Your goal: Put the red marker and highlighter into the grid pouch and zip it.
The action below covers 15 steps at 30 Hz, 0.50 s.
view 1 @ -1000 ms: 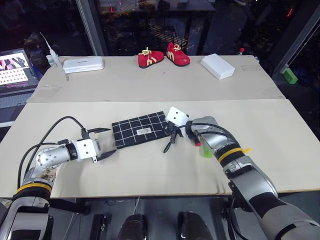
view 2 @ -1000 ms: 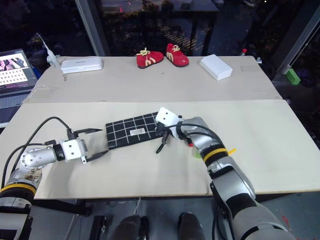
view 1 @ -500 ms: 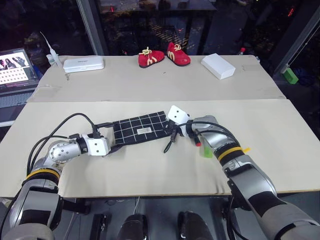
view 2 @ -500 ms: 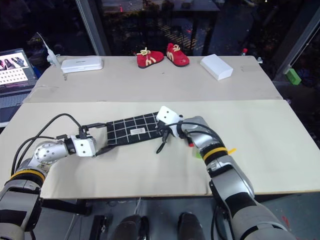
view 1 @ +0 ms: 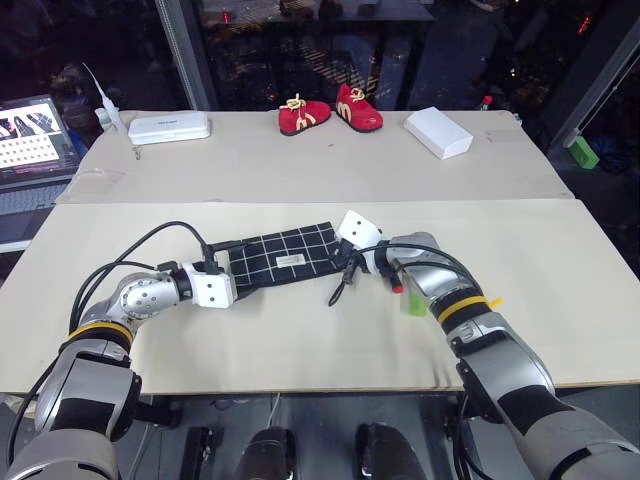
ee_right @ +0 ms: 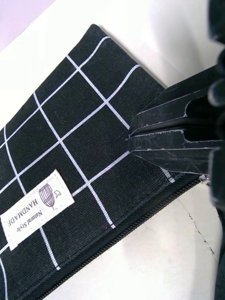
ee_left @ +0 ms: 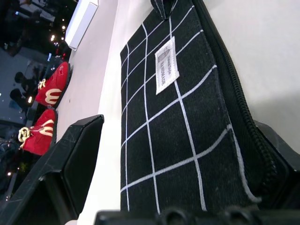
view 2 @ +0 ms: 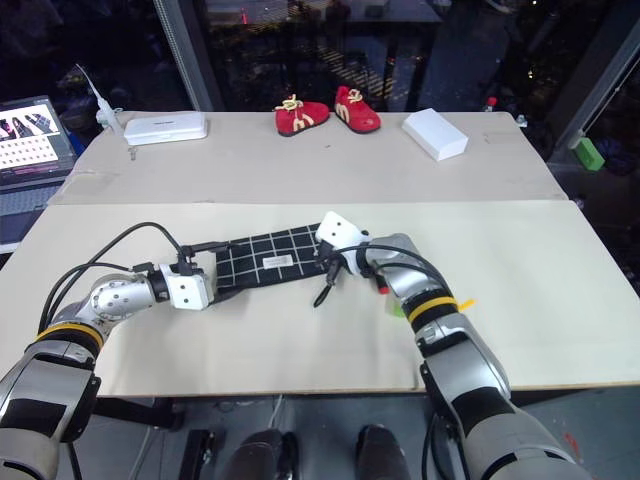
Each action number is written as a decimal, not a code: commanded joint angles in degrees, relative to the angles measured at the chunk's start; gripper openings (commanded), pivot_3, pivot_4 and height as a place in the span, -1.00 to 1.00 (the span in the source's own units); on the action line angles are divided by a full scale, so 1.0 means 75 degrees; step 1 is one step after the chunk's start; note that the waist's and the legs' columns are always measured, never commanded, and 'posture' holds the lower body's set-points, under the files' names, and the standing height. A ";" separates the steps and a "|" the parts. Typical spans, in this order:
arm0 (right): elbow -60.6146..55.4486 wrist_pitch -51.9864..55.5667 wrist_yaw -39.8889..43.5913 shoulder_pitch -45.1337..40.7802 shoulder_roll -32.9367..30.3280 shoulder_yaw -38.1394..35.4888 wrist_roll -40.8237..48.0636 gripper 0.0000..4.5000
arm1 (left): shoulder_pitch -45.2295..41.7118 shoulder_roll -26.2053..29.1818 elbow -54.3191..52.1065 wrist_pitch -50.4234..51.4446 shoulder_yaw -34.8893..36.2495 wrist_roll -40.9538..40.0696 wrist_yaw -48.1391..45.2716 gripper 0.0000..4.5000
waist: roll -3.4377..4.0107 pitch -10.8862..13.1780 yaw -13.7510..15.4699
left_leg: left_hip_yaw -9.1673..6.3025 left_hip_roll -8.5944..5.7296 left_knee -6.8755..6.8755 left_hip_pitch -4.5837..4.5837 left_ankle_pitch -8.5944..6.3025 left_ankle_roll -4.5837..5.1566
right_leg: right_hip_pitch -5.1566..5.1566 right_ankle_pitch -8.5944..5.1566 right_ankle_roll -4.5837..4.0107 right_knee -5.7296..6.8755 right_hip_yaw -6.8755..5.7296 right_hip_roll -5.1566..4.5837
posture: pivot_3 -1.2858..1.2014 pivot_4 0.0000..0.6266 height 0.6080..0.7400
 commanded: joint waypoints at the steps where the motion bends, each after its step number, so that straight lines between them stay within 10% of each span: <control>1: -0.0001 0.0064 -0.0040 0.0060 -0.0123 -0.0162 -0.0028 -1.00 | -0.0095 0.0089 0.0095 -0.0088 -0.0013 -0.0158 -0.0148 0.19 | 0.0000 0.0000 -0.0008 | 0.0001 0.0000 0.0000 -0.0002 0.0000 0.0000 | -0.0002 0.0000 0.0000 0.0000 -0.0001 0.0000 | 0.03 -0.52 1.00; 8: -0.0025 0.0117 0.0144 0.0059 -0.0118 -0.0251 0.0078 -1.00 | -0.0064 -0.0018 0.0204 0.0007 0.0138 -0.0686 -0.0881 -0.97 | 0.0000 0.0000 -0.0017 | 0.0000 0.0001 0.0000 -0.0001 0.0000 0.0000 | -0.0001 0.0000 0.0000 0.0000 -0.0003 0.0000 | 0.03 -0.52 1.00; 15: 0.0123 0.0106 0.0207 -0.0003 -0.0156 -0.0407 0.0165 -1.00 | 0.0088 -0.0349 0.0099 0.0767 0.0536 -0.2101 -0.3090 -0.97 | 0.0000 0.0000 -0.0026 | 0.0002 0.0001 0.0000 -0.0004 0.0000 0.0000 | -0.0003 0.0000 0.0000 -0.0002 -0.0003 0.0000 | 0.03 -0.52 1.00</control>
